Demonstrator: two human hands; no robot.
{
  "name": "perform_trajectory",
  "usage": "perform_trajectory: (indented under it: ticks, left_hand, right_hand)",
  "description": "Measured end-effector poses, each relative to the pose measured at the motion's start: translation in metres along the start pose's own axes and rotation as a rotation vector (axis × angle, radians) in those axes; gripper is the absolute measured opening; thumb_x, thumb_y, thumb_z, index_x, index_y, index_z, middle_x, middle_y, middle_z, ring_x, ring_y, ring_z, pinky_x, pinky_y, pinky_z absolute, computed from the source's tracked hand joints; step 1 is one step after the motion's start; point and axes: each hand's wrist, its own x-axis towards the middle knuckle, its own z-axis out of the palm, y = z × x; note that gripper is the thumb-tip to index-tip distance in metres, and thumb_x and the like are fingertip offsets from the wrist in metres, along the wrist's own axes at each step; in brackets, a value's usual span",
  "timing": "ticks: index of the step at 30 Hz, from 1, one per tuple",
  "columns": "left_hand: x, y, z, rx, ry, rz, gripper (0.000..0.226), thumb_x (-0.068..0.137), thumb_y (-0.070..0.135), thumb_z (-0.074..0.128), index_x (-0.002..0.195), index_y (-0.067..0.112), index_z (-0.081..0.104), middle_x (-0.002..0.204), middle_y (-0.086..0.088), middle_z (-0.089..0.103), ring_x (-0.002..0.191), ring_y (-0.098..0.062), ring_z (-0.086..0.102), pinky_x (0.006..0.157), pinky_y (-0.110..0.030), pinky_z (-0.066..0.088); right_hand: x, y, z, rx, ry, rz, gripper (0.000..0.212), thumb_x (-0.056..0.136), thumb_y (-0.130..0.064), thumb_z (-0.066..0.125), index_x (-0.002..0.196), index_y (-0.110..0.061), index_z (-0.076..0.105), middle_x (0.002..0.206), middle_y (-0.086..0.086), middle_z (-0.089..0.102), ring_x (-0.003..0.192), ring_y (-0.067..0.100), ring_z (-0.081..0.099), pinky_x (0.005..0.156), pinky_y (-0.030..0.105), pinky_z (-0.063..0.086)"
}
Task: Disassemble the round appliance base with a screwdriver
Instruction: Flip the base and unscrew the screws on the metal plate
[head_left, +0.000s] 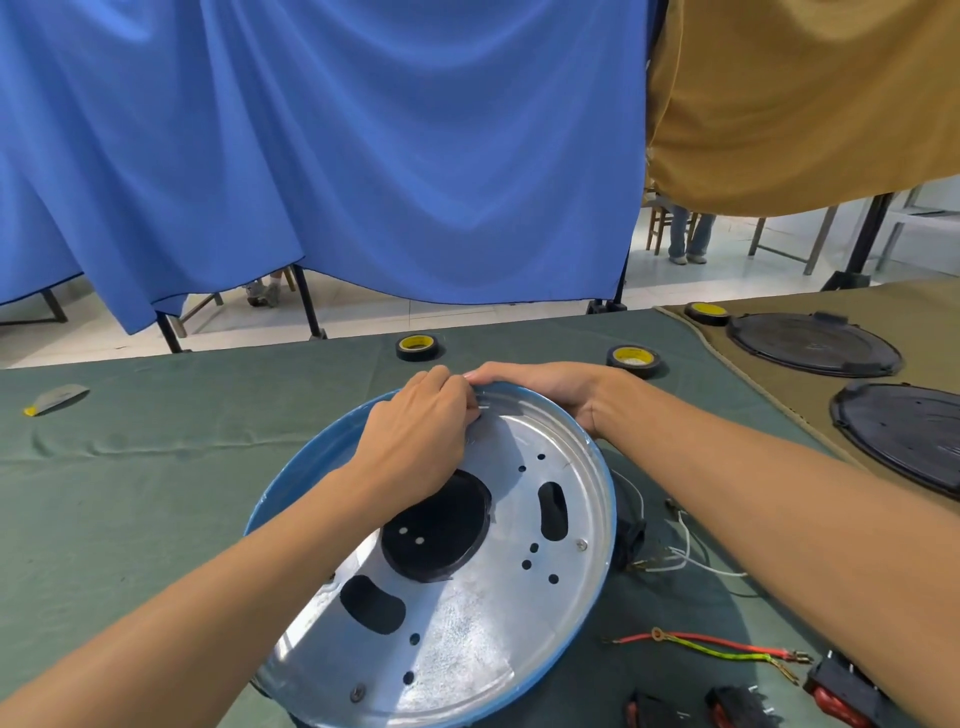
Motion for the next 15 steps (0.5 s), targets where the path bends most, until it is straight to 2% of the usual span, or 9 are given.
perform_trajectory:
  ticks: [3,7,11,15]
  left_hand:
    - [-0.0011,-0.0021,-0.0033,-0.056,0.002,0.006,0.030,0.101,0.035,0.044,0.123,0.024,0.060,0.113,0.004,0.054,0.105,-0.014,0.050,0.077,-0.033,0.045]
    - [-0.0029,-0.0042,-0.0050,-0.024,0.026,0.037,0.028,0.101,0.033,0.046,0.121,0.032,0.066,0.116,0.009,0.059,0.106,-0.012,0.053,0.071,-0.026,0.032]
    - [-0.0013,-0.0025,-0.0049,-0.021,0.041,0.039,0.027,0.101,0.032,0.045,0.117,0.030,0.067,0.112,0.008,0.060,0.103,-0.015,0.055,0.072,-0.031,0.040]
    - [-0.0017,0.0037,-0.0007,0.137,0.053,0.100,0.030,0.103,0.034,0.040,0.119,0.021,0.061,0.112,0.002,0.058,0.103,-0.017,0.054,0.064,-0.027,0.030]
  right_hand:
    - [0.0005,-0.0010,0.0005,-0.001,-0.003,-0.018,0.062,0.086,-0.052,0.061,0.129,-0.007,0.059,0.106,0.011,0.066,0.088,0.020,0.064,0.086,0.034,0.050]
    - [-0.0005,-0.0010,0.0004,0.012,-0.015,-0.013,0.055,0.086,-0.052,0.061,0.121,-0.009,0.064,0.109,0.011,0.066,0.090,0.021,0.062,0.092,0.036,0.046]
    - [-0.0016,0.0005,0.0007,0.012,0.010,-0.008,0.062,0.086,-0.053,0.061,0.129,-0.008,0.059,0.110,0.011,0.066,0.090,0.021,0.063,0.091,0.036,0.048]
    - [-0.0025,0.0015,0.0015,0.014,0.028,-0.027,0.056,0.088,-0.050,0.060,0.123,-0.007,0.062,0.105,0.012,0.068,0.090,0.022,0.064,0.091,0.036,0.050]
